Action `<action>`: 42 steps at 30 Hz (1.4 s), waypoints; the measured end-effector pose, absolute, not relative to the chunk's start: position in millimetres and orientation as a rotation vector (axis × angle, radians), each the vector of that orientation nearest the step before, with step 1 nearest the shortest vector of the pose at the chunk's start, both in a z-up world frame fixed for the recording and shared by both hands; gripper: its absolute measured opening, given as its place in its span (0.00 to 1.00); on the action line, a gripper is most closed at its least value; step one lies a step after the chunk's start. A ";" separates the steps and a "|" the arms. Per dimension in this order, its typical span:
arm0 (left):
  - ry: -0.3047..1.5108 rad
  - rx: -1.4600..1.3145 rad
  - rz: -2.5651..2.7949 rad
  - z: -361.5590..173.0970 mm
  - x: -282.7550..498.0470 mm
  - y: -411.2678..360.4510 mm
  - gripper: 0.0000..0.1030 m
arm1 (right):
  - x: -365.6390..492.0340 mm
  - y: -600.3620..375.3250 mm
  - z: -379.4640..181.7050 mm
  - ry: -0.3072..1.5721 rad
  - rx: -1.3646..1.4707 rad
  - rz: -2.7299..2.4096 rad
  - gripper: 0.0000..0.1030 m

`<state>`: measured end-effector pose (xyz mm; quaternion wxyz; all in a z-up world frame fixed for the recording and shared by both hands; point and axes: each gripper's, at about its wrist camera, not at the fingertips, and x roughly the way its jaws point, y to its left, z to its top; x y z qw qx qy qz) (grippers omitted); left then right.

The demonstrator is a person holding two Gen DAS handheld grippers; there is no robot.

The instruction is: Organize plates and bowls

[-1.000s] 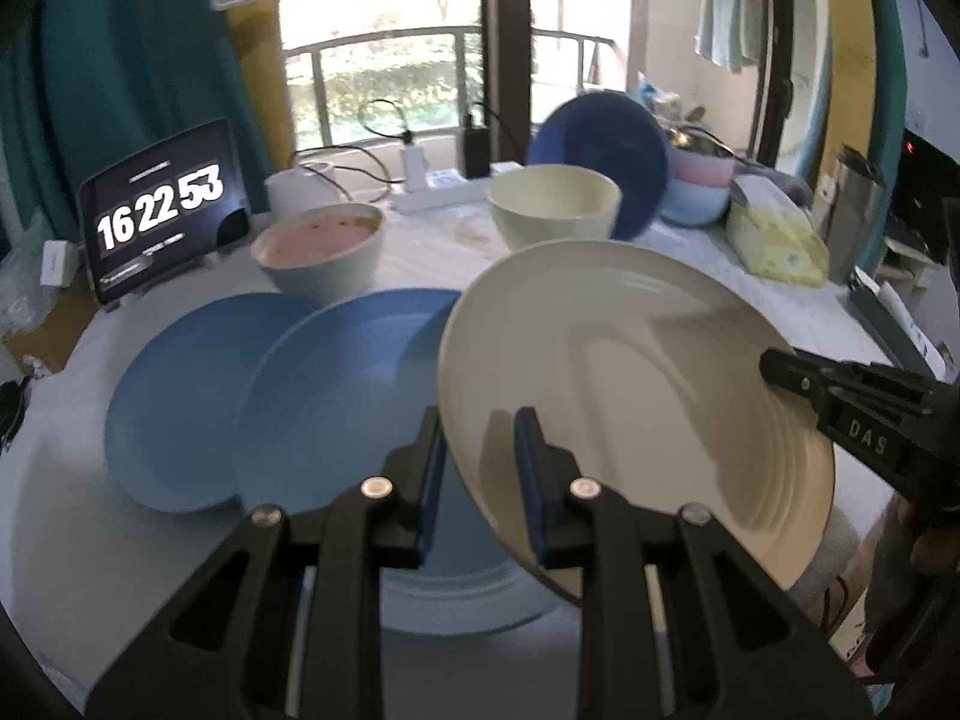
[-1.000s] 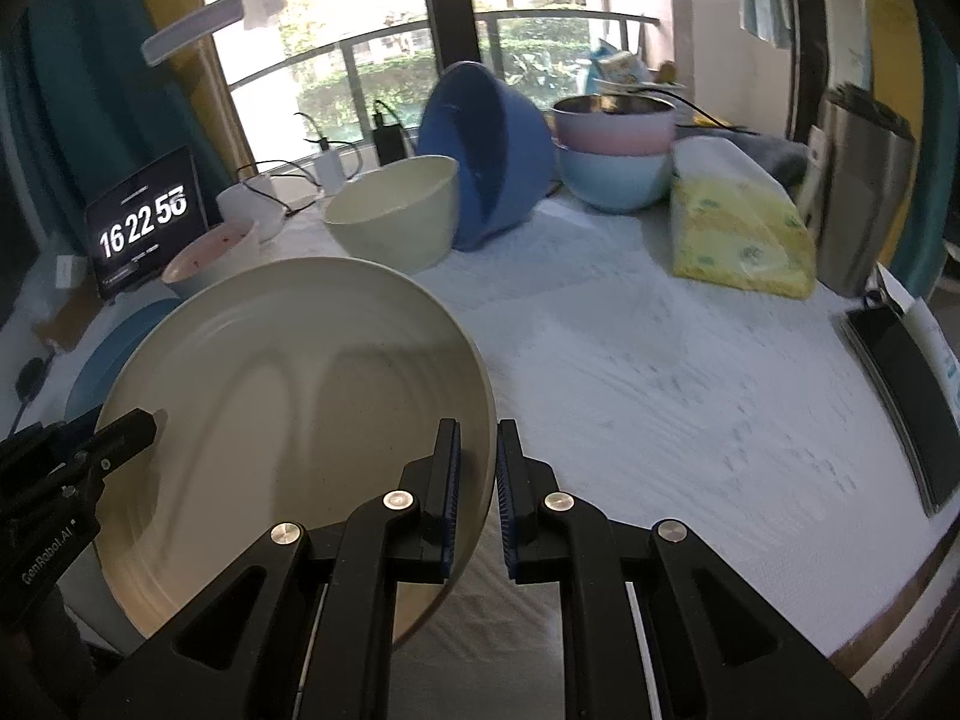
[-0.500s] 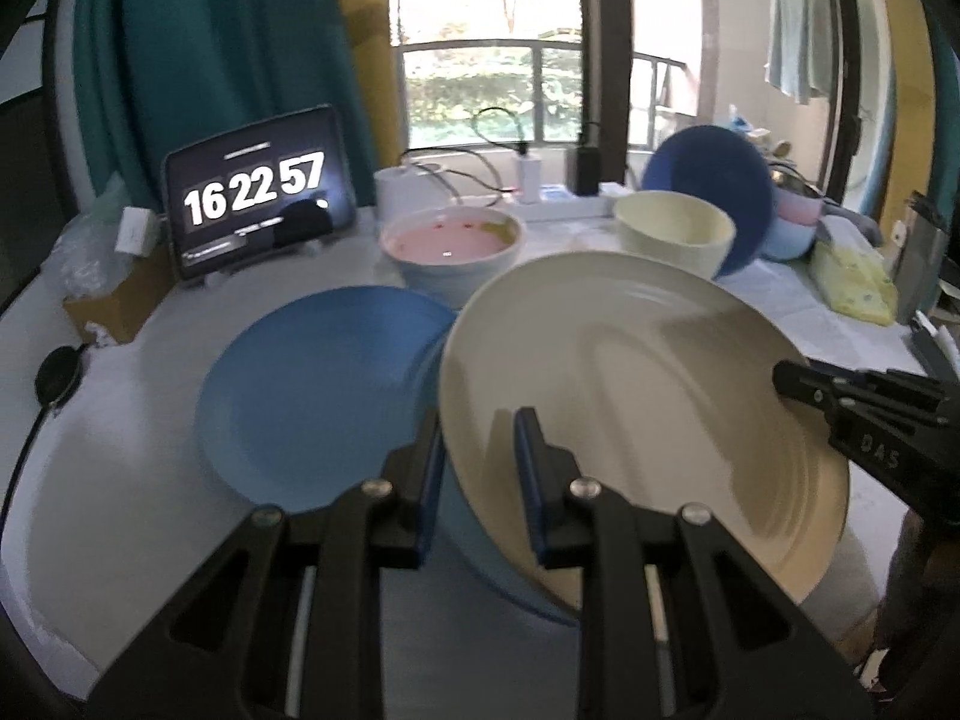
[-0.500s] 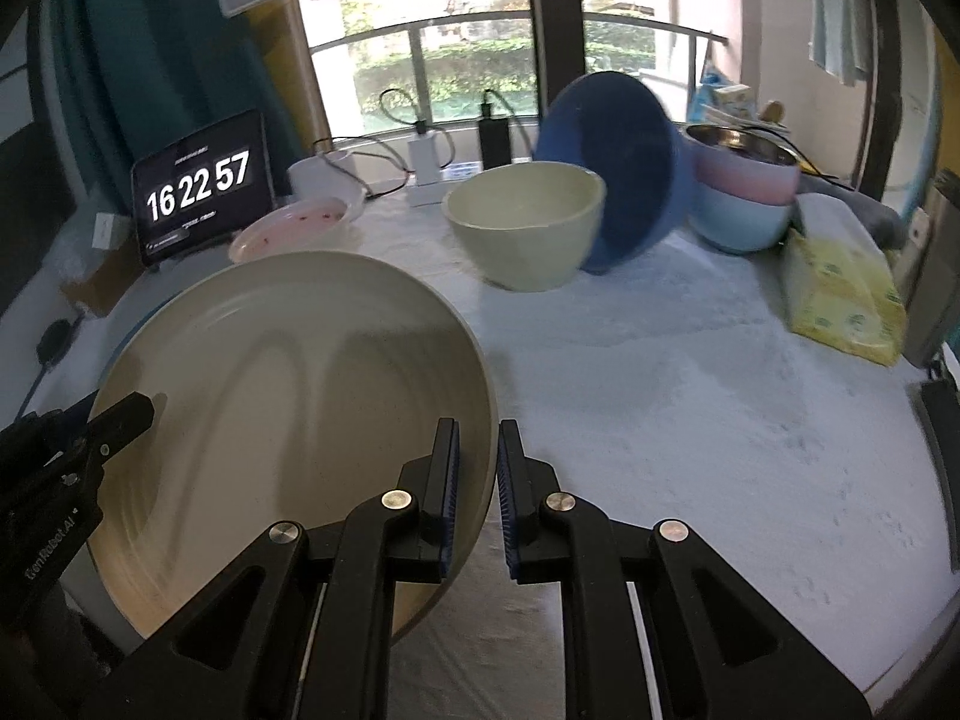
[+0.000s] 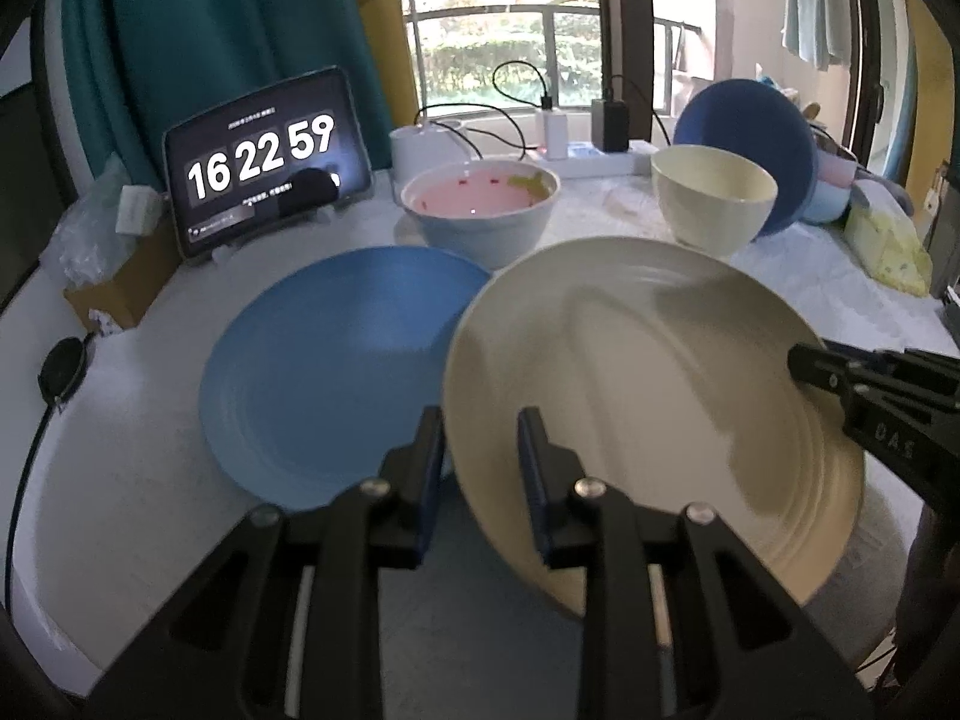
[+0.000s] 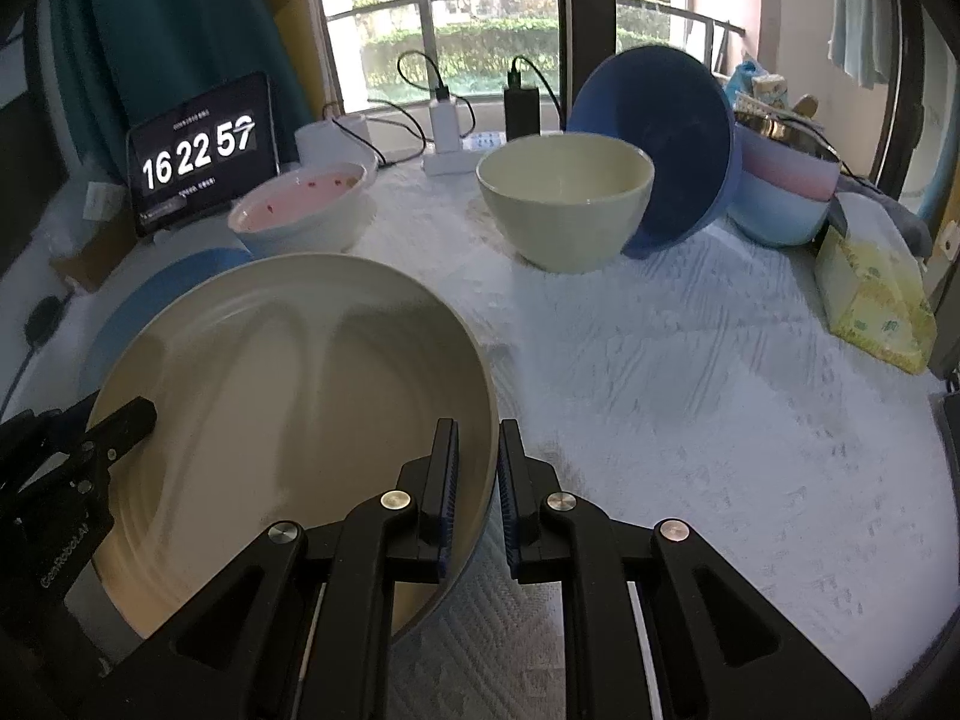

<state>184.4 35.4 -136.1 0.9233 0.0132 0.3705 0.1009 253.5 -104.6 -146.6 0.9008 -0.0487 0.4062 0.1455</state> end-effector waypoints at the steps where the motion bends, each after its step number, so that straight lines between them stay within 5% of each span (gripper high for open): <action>1: 0.760 0.028 0.205 -136.6 184.9 35.1 0.27 | 254.8 -105.1 -149.1 0.849 -0.101 0.293 0.14; 8: 0.747 -0.021 0.212 -134.5 185.4 44.6 0.30 | 257.8 -105.7 -155.2 0.865 -0.103 0.297 0.16; 10: 0.732 -0.039 0.217 -132.0 184.1 49.0 0.32 | 258.9 -106.9 -156.7 0.871 -0.094 0.299 0.26; 14: 0.727 -0.059 0.221 -134.7 187.5 55.1 0.44 | 260.3 -108.7 -160.1 0.880 -0.074 0.298 0.29; 23: 0.750 -0.046 0.171 -146.9 197.2 46.4 0.43 | 262.3 -112.4 -164.2 0.884 -0.023 0.309 0.29; 27: 0.741 -0.027 0.173 -147.7 196.9 44.5 0.35 | 261.9 -121.9 -162.5 0.869 0.023 0.289 0.30; 30: 0.741 -0.012 0.169 -146.8 197.7 41.4 0.31 | 262.8 -122.0 -166.3 0.880 0.025 0.306 0.39; 42: 0.770 -0.036 0.156 -143.1 194.2 34.5 0.28 | 255.3 -119.3 -161.3 0.856 -0.009 0.345 0.25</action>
